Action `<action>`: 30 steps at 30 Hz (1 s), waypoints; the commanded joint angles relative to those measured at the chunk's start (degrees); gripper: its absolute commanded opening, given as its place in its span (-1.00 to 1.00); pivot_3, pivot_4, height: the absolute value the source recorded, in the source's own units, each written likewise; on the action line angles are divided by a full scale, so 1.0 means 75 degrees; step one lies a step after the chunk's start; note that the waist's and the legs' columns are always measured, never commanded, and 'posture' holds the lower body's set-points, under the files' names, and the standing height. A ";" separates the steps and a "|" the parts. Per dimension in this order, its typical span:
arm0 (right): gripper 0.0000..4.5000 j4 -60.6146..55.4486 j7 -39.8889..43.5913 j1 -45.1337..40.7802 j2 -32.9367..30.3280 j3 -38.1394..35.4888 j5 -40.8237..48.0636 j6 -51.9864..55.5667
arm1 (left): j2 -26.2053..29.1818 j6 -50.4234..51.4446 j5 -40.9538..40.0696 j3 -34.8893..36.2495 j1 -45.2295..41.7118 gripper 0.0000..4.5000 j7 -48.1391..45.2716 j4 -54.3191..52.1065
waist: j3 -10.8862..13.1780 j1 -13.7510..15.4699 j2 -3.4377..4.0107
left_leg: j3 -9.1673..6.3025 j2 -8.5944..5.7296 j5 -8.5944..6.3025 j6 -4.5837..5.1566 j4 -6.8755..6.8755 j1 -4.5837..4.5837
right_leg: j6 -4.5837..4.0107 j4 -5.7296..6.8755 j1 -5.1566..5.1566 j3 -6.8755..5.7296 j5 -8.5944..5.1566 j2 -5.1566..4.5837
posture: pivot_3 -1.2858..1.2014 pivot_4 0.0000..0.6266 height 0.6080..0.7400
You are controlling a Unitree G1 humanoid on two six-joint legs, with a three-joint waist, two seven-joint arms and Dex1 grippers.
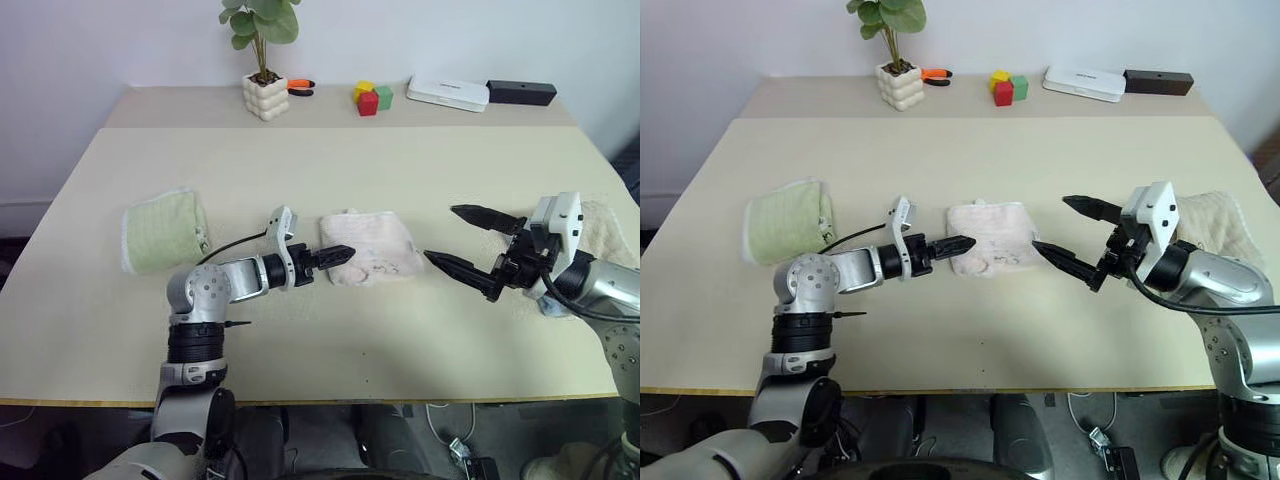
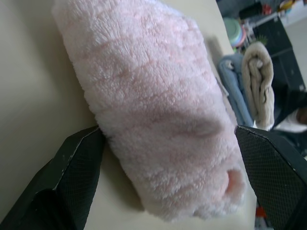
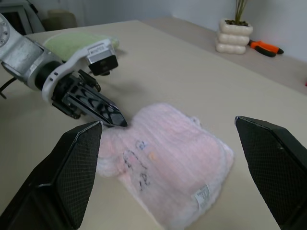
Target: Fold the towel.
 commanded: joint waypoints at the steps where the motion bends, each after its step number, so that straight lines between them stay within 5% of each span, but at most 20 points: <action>1: 1.00 -0.0351 -0.0177 0.0022 0.0077 -0.0049 0.0103 -0.0034 | -0.0339 0.0052 0.0048 -0.0068 -0.0057 0.96 0.0229 0.0515 | -0.0001 0.0048 0.0000 | -0.0001 -0.0002 0.0000 0.0000 0.0001 -0.0001 | 0.0000 -0.0004 0.0005 0.0000 0.0000 -0.0001 | 0.03 -0.52 1.00; 4: 1.00 -0.0330 -0.0177 0.0139 0.0029 -0.0100 0.0067 -0.0076 | -0.0649 0.0165 0.0095 -0.0200 -0.0278 0.96 0.0315 0.0956 | -0.0002 0.0097 -0.0002 | -0.0009 -0.0012 0.0000 -0.0001 0.0005 -0.0004 | 0.0001 -0.0017 0.0017 0.0001 -0.0001 -0.0003 | 0.03 -0.52 1.00; 7: 1.00 -0.0276 -0.0060 0.0288 -0.0080 -0.0312 0.0074 -0.0169 | -0.1056 0.0199 -0.0007 0.0238 -0.0635 0.59 0.0638 0.1575 | -0.0002 0.0164 -0.0002 | -0.0010 -0.0015 0.0000 -0.0001 0.0004 -0.0005 | 0.0002 -0.0023 0.0020 0.0001 -0.0002 -0.0004 | 0.03 -0.52 1.00; 14: 1.00 -0.0333 0.0331 0.0767 -0.0225 -0.1183 0.1091 0.0308 | -0.1675 -0.0009 -0.0337 0.1173 -0.1530 -0.97 0.1235 0.2503 | 0.0001 0.0183 -0.0007 | -0.0014 -0.0015 0.0000 0.0000 0.0000 -0.0016 | 0.0009 -0.0024 0.0009 -0.0001 -0.0005 -0.0003 | 0.03 -0.52 1.00; 21: 1.00 -0.0697 0.0683 0.1006 -0.0388 -0.1096 0.1330 0.0332 | -0.0549 -0.0978 0.0200 0.0470 -0.2011 -0.99 0.0206 0.2370 | 0.0004 -0.0017 -0.0008 | -0.0015 -0.0014 0.0001 -0.0003 -0.0007 -0.0016 | 0.0009 -0.0014 -0.0003 0.0000 -0.0005 0.0001 | 0.03 -0.52 1.00; 30: 1.00 -0.0291 0.0518 -0.0209 -0.0101 -0.0089 0.1168 0.0242 | 0.0698 -0.2970 0.0657 0.0920 -0.2569 -0.99 0.0401 0.1565 | 0.0008 -0.0018 -0.0010 | -0.0018 -0.0010 0.0004 -0.0007 -0.0014 -0.0014 | 0.0010 -0.0011 -0.0007 0.0001 -0.0004 0.0006 | 0.03 -0.52 1.00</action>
